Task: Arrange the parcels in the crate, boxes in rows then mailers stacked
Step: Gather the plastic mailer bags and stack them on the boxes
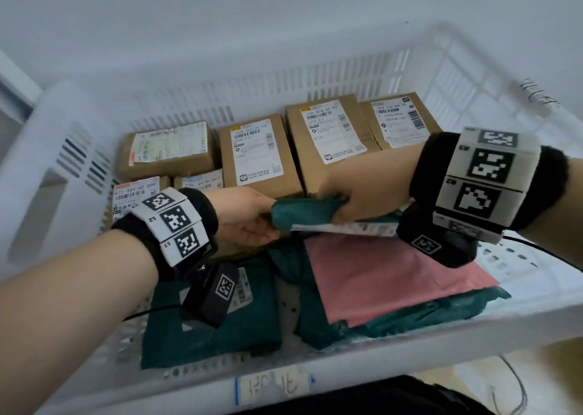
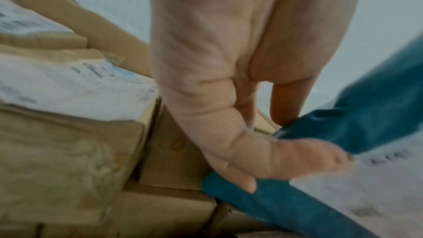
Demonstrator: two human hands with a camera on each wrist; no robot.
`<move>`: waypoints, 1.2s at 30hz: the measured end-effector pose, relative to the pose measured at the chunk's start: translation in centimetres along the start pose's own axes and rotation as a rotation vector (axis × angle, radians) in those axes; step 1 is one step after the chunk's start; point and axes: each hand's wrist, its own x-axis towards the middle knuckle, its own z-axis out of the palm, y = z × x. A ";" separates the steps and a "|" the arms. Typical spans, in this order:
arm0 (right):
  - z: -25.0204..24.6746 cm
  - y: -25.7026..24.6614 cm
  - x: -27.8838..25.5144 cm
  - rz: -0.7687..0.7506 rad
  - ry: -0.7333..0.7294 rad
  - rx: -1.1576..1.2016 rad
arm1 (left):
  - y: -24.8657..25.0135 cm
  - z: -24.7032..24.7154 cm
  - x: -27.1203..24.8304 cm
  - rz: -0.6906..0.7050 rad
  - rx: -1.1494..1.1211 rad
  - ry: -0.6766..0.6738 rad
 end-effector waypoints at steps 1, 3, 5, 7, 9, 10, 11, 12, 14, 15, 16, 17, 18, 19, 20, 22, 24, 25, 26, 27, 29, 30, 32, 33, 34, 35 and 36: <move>-0.3 0.2 0.2 0.017 0.082 -0.037 | 0.0 -0.2 -0.2 0.005 -0.039 0.011; -0.8 0.9 0.6 0.062 0.190 -0.048 | 0.1 -0.4 -0.6 0.031 -0.093 0.014; -1.0 1.4 1.1 0.084 0.202 0.013 | 0.3 -0.5 -1.0 0.096 -0.080 0.008; -1.0 1.6 1.6 0.091 0.214 0.077 | 0.7 -0.5 -1.5 0.186 0.012 0.022; -1.1 1.3 1.9 0.091 0.266 0.115 | 0.9 -0.6 -2.1 0.267 0.076 0.028; -1.2 1.1 2.1 0.091 0.302 0.131 | 1.0 -0.7 -2.5 0.298 0.082 0.030; -1.5 0.9 2.2 0.089 0.339 0.146 | 1.1 -1.0 -2.8 0.329 0.079 0.050; -1.8 0.6 2.3 0.082 0.374 0.161 | 1.1 -1.4 -3.1 0.363 0.083 0.091; -2.5 -0.2 2.5 0.059 0.439 0.183 | 1.1 -2.6 -3.7 0.410 0.107 0.173; -2.9 -0.7 2.6 0.047 0.462 0.192 | 0.9 -3.3 -4.1 0.417 0.113 0.196; -3.3 -1.1 2.7 0.033 0.466 0.205 | 0.7 -4.1 -4.5 0.414 0.118 0.207; -3.7 -1.6 2.9 0.017 0.440 0.228 | 0.5 -5.0 -5.0 0.404 0.119 0.214; -4.1 -1.9 3.1 0.001 0.387 0.261 | 0.1 -5.8 -5.5 0.390 0.117 0.220; -4.4 -2.3 3.3 -0.013 0.317 0.302 | -0.4 -6.6 -6.1 0.370 0.114 0.221; -4.6 -2.6 3.5 -0.025 0.252 0.342 | -0.9 -7.3 -6.8 0.348 0.111 0.215; -4.6 -3.5 3.9 -0.070 0.189 0.349 | -1.8 -8.5 -8.2 0.288 0.098 0.203; -4.2 -4.7 4.7 -0.137 0.155 0.314 | -2.6 -9.0 -9.4 0.231 0.091 0.230; -3.9 -5.5 5.2 -0.172 0.125 0.296 | -2.8 -9.1 -9.8 0.223 0.113 0.280; -3.5 -6.5 5.6 -0.206 0.096 0.257 | -3.0 -9.2 -10.0 0.231 0.152 0.355; -2.9 -7.7 6.2 -0.235 0.076 0.198 | -3.1 -9.2 -10.0 0.249 0.193 0.440; -1.5 -10.0 7.5 -0.280 0.050 0.070 | -3.3 -9.2 -9.7 0.294 0.232 0.585; -0.6 -11.2 8.3 -0.298 0.039 0.023 | -3.4 -9.1 -9.5 0.320 0.236 0.629; 1.4 -13.4 9.8 -0.325 -0.007 -0.030 | -3.9 -8.9 -9.1 0.355 0.242 0.676; 2.6 -14.3 10.5 -0.323 -0.040 -0.027 | -4.2 -8.7 -8.8 0.365 0.241 0.683; 3.7 -15.1 11.3 -0.310 -0.072 -0.008 | -4.5 -8.6 -8.5 0.368 0.239 0.684; 4.8 -15.6 12.1 -0.288 -0.097 0.008 | -4.9 -8.6 -8.2 0.369 0.243 0.684; 5.8 -16.0 12.8 -0.266 -0.112 0.006 | -5.2 -8.6 -8.1 0.365 0.256 0.685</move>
